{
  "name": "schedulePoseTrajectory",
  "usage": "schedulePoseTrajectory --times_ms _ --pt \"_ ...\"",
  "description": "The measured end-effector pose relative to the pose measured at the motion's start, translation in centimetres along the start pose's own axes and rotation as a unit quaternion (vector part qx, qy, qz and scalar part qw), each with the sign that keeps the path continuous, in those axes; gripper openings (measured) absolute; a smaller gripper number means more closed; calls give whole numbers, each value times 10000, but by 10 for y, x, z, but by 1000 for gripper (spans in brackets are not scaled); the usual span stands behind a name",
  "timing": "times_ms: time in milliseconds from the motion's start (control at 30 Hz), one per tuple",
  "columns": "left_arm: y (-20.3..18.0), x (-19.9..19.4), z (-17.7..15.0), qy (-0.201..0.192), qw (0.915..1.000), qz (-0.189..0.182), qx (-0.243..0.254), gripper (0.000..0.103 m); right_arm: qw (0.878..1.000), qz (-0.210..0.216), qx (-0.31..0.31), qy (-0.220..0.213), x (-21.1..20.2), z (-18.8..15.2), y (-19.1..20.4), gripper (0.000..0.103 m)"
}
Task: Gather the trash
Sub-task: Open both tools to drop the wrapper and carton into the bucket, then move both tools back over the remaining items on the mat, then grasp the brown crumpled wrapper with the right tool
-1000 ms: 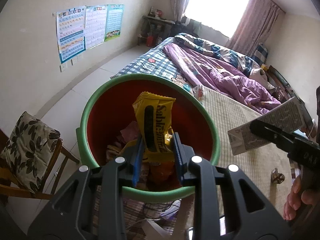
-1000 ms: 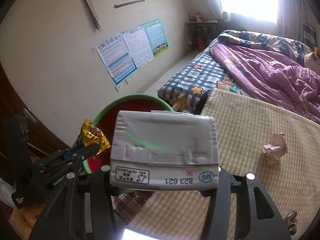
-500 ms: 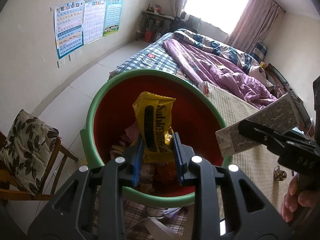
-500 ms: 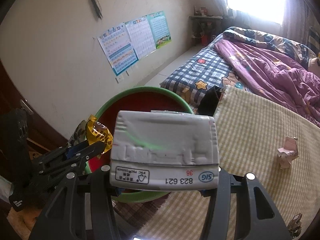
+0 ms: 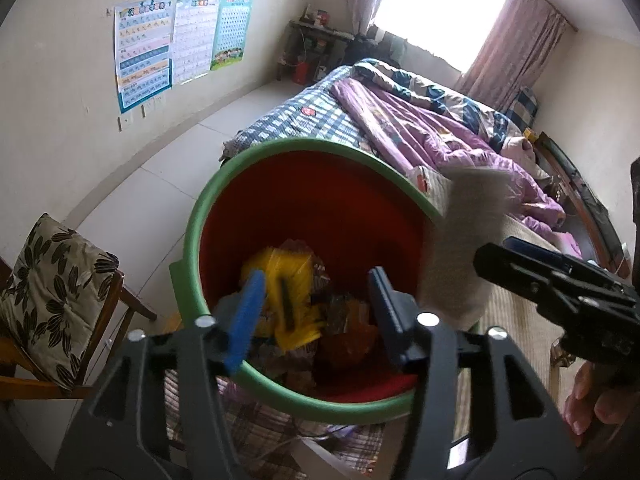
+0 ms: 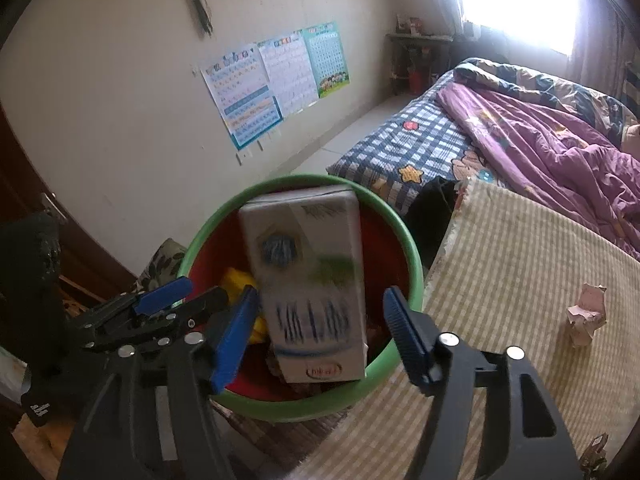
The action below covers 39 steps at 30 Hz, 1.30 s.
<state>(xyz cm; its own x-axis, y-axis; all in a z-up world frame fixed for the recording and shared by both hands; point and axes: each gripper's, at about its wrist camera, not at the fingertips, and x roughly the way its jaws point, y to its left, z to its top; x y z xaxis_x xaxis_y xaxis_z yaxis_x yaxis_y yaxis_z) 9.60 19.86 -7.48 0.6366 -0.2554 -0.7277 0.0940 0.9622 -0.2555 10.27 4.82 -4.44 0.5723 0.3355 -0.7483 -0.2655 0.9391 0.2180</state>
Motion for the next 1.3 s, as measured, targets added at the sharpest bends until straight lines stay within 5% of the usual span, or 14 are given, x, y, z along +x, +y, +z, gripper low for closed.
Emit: schedulePoseTrajectory --times_ms 300,733,1033,1067,1300 --pt "-7 -2 -1 -56 10000 13 24 59 9987 -295 298 -284 -30 -13 -32 70" --pt "-83 15 -15 138 9992 -171 335 59 9674 -1937 1632 37 -112 -120 -204 70" --pt "-173 37 -34 322 9966 -397 641 60 9686 -1567 1827 617 -120 -178 -259 69" --pt "-182 40 -36 344 9962 -415 679 61 9703 -1492 1792 649 -118 -178 -262 59" --pt "-257 78 -42 536 9916 -567 1027 61 9813 -1006 1570 474 -135 -181 -274 49"
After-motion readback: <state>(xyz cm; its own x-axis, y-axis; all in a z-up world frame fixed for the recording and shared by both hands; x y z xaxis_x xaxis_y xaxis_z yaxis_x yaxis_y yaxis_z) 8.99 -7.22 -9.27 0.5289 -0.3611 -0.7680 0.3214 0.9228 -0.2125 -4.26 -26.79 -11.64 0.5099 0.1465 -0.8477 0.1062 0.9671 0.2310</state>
